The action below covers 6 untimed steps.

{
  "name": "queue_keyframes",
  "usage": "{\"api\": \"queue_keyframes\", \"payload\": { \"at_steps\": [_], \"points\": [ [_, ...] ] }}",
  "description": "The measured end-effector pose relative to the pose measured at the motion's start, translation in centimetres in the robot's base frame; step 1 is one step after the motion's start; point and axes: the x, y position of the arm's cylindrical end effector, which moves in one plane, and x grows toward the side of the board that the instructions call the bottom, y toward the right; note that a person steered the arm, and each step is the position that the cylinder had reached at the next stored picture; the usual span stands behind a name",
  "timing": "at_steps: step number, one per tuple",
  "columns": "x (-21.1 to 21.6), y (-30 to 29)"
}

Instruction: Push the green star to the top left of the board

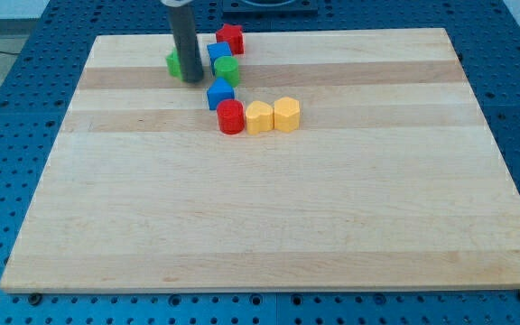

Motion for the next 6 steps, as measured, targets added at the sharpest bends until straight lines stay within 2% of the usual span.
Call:
{"api": "queue_keyframes", "payload": {
  "at_steps": [1, 2, 3, 4, 6],
  "points": [
    [-1.9, -3.4],
    [-3.1, 2.0],
    [-5.0, -0.5],
    [-4.7, -6.9],
    [-4.7, -8.0]
  ]
}}
